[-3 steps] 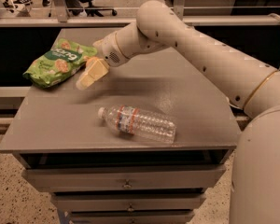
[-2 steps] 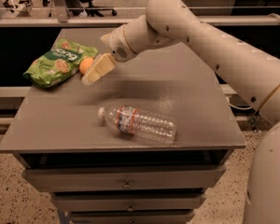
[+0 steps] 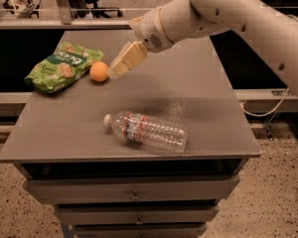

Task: Move orange near green rice chip bag

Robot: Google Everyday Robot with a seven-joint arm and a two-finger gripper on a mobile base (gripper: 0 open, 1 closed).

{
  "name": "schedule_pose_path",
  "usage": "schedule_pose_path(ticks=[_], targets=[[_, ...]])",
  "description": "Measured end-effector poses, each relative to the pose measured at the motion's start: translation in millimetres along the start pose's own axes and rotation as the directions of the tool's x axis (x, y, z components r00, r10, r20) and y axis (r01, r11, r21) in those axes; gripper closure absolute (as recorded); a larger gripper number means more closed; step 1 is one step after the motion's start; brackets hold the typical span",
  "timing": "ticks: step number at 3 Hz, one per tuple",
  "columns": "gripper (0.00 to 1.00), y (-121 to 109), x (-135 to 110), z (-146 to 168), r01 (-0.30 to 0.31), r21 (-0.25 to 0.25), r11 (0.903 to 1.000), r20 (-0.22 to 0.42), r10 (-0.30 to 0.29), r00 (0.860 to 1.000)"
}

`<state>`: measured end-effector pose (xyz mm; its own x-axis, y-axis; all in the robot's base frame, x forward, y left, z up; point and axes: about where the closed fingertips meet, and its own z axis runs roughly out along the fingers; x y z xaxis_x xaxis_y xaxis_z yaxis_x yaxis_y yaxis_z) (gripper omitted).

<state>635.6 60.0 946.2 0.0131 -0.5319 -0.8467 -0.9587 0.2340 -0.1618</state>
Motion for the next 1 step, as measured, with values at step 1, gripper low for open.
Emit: schedule_pose_path(ticks=[1], targets=[[0.0,-1.0,2.2,-5.2,-0.003,0.007,1.0,-0.002,0.003,1.0]])
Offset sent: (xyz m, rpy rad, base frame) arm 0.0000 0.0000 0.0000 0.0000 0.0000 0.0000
